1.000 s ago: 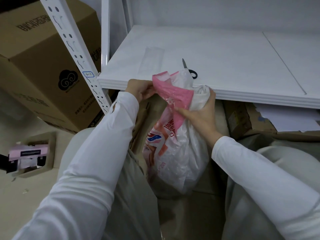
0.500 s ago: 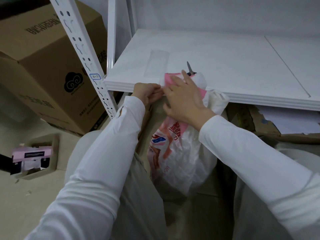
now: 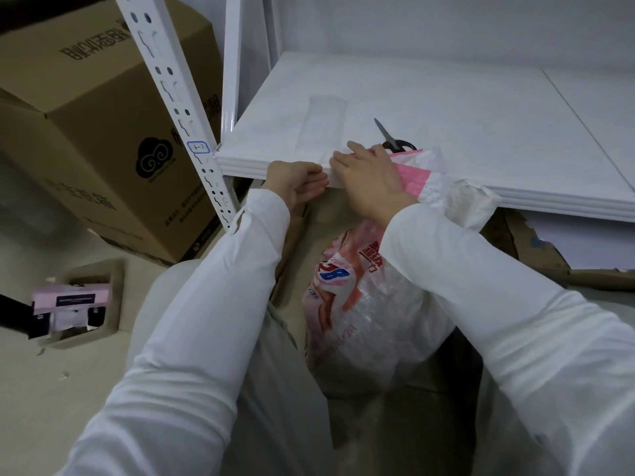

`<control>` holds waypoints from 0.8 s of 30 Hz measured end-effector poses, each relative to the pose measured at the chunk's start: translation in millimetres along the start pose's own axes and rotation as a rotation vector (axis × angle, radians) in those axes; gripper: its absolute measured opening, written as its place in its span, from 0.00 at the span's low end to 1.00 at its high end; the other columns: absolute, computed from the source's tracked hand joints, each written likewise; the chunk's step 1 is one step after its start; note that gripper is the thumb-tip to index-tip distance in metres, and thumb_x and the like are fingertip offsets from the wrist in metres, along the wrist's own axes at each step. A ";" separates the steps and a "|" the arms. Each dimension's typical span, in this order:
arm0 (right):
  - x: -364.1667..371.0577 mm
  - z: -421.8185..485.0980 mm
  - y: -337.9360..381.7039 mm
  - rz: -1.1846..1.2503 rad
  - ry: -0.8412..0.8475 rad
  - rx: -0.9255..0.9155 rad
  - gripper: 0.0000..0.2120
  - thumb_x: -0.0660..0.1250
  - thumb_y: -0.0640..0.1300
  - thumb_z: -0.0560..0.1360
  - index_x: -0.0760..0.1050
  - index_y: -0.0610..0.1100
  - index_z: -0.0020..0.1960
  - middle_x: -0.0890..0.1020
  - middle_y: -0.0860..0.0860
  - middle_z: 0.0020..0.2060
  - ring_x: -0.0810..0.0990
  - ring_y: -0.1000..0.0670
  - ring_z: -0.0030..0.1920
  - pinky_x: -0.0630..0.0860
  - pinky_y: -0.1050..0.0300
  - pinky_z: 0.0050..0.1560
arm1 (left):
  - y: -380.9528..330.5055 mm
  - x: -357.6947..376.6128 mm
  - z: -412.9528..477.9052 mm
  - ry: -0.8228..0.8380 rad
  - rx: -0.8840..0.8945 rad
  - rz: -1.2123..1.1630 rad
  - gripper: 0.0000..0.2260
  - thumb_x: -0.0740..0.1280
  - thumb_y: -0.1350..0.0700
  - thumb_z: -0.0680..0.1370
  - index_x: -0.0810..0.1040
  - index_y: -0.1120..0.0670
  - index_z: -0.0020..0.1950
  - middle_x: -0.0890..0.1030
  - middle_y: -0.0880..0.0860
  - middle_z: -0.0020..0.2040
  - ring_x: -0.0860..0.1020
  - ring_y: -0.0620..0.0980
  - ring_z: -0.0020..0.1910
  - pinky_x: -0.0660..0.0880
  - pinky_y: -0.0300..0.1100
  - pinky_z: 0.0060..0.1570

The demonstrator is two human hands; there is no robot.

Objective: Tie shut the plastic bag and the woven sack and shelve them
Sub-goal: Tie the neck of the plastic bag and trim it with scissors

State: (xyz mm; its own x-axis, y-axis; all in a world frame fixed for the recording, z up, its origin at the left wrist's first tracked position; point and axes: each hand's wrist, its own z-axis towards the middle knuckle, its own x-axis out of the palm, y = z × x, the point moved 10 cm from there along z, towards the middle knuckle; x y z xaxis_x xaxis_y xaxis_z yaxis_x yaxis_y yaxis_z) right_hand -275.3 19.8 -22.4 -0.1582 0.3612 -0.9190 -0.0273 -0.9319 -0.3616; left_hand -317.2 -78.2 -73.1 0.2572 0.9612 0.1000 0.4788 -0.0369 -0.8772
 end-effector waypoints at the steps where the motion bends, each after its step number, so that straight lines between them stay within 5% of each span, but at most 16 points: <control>1: 1.3 1.7 -1.6 0.017 0.006 0.005 0.18 0.60 0.41 0.76 0.69 0.44 0.66 0.74 0.51 0.65 0.65 0.45 0.70 0.66 0.45 0.61 | -0.4 -1.3 -0.7 0.003 -0.002 0.004 0.04 0.67 0.64 0.77 0.77 0.63 0.43 0.82 0.57 0.39 0.82 0.50 0.35 0.82 0.40 0.36; 24: 15.5 12.3 -5.1 0.214 0.124 0.061 0.26 0.62 0.43 0.74 0.63 0.44 0.71 0.68 0.48 0.71 0.60 0.44 0.74 0.61 0.42 0.68 | -24.0 -32.3 -49.2 0.032 -0.014 0.235 0.03 0.65 0.65 0.78 0.76 0.63 0.46 0.77 0.56 0.37 0.78 0.48 0.35 0.81 0.41 0.34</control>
State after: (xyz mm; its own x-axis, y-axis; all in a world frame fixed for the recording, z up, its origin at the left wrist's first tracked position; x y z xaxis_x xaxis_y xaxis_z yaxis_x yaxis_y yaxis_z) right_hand -289.7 29.8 -32.9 -0.0448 0.1529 -0.9872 -0.0666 -0.9865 -0.1498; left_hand -295.7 -121.8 -32.1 0.3896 0.9164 -0.0913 0.4138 -0.2628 -0.8716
